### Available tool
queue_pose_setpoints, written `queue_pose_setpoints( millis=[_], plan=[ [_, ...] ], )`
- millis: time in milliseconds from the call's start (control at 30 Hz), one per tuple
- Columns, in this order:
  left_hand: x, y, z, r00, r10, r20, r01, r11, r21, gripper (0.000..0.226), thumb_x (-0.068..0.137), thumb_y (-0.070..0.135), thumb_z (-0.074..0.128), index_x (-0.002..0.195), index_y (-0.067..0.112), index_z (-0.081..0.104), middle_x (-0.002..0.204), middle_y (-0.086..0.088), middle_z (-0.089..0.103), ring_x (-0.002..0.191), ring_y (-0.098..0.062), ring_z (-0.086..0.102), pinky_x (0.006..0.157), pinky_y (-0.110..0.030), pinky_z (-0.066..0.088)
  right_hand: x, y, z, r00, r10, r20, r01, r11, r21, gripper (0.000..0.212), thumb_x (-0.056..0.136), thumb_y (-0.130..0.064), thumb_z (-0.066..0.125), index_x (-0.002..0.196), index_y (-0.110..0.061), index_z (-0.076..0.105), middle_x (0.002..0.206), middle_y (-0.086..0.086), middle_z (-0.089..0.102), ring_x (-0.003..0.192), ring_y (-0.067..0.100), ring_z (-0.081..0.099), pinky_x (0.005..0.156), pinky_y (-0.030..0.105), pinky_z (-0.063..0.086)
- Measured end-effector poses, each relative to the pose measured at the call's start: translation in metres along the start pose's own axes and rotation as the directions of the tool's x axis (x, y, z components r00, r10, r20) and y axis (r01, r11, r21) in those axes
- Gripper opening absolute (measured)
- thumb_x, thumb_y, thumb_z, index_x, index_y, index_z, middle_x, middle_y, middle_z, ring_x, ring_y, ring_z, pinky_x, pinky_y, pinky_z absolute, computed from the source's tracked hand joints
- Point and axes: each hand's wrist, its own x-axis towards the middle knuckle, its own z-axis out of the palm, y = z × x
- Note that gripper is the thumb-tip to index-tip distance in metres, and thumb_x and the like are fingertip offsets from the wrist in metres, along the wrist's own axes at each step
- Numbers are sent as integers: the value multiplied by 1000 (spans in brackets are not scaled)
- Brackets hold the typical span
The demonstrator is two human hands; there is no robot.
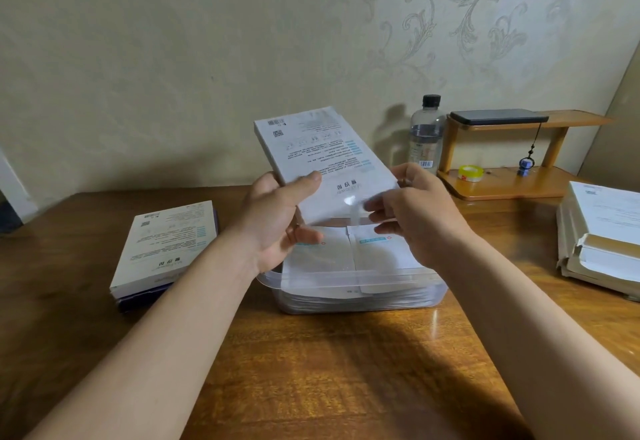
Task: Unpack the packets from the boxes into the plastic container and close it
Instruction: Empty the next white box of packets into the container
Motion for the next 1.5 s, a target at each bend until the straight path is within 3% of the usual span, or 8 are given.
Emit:
queue_pose_setpoints(
  millis=[200, 367, 567, 833, 933, 1200, 1367, 1500],
  plan=[
    [3, 0, -3, 1000, -24, -1, 23, 998, -56, 37, 97, 20, 66, 133, 11, 60, 113, -9, 76, 77, -18, 76, 37, -21, 50, -2, -3, 0, 1000, -26, 5, 26, 1000, -13, 32, 88, 2, 38, 101, -10, 65, 79, 10, 73, 71, 25, 64, 67, 39, 53],
    [1, 0, -1, 999, -34, -14, 34, 999, -23, 24, 98, 22, 65, 121, 15, 64, 93, -2, 79, 65, -13, 74, 33, -18, 43, 0, 2, 0, 999, -47, 9, 47, 998, -47, 20, 97, -30, 62, 107, -13, 63, 91, 8, 74, 75, 23, 69, 65, 34, 55],
    [7, 3, -5, 995, -97, -31, 95, 994, -46, 30, 98, 35, 62, 122, 16, 67, 100, -5, 73, 66, -11, 62, 30, -14, 24, 1, 7, -3, 987, -119, 104, 121, 992, -18, 35, 89, 0, 68, 121, -14, 62, 101, 3, 74, 94, 22, 71, 75, 34, 57],
    [11, 7, -11, 979, -202, 37, 205, 962, -180, 20, 98, 36, 61, 107, 19, 66, 89, -2, 68, 53, -4, 58, 27, -8, 26, -3, 8, 3, 921, -386, -55, 313, 817, -484, 28, 86, -27, 77, 109, -22, 62, 88, -11, 68, 79, 4, 63, 69, 21, 52],
    [9, 10, -12, 973, -226, 44, 230, 947, -226, 21, 99, 30, 61, 108, 12, 68, 85, -4, 72, 53, -7, 65, 30, -8, 35, -6, 8, 6, 890, -453, -48, 341, 734, -588, 25, 86, -28, 76, 106, -21, 63, 90, -8, 67, 83, 10, 61, 74, 31, 55],
    [3, 11, -7, 978, -211, 3, 205, 948, -242, 17, 98, 22, 64, 100, 5, 68, 70, -9, 74, 61, -18, 74, 42, -18, 54, -6, 4, 5, 912, -393, -120, 323, 867, -380, 15, 94, -29, 56, 91, -25, 70, 83, -12, 71, 86, 5, 65, 83, 38, 57],
    [9, 9, -11, 968, -244, -59, 221, 939, -262, 21, 91, 21, 73, 104, 6, 67, 100, -9, 61, 57, -14, 69, 40, -19, 53, -2, 7, 2, 906, -390, -164, 311, 877, -366, 30, 94, -25, 42, 88, -14, 69, 74, -1, 68, 72, 16, 62, 66, 38, 52],
    [14, 8, -15, 963, -267, -45, 240, 919, -312, 26, 90, 20, 75, 108, 6, 64, 114, -9, 47, 58, -12, 64, 40, -18, 53, 4, 9, 0, 898, -350, -267, 275, 920, -280, 7, 96, -30, 56, 95, -25, 61, 88, -2, 70, 86, 19, 68, 82, 48, 56]
  ],
)
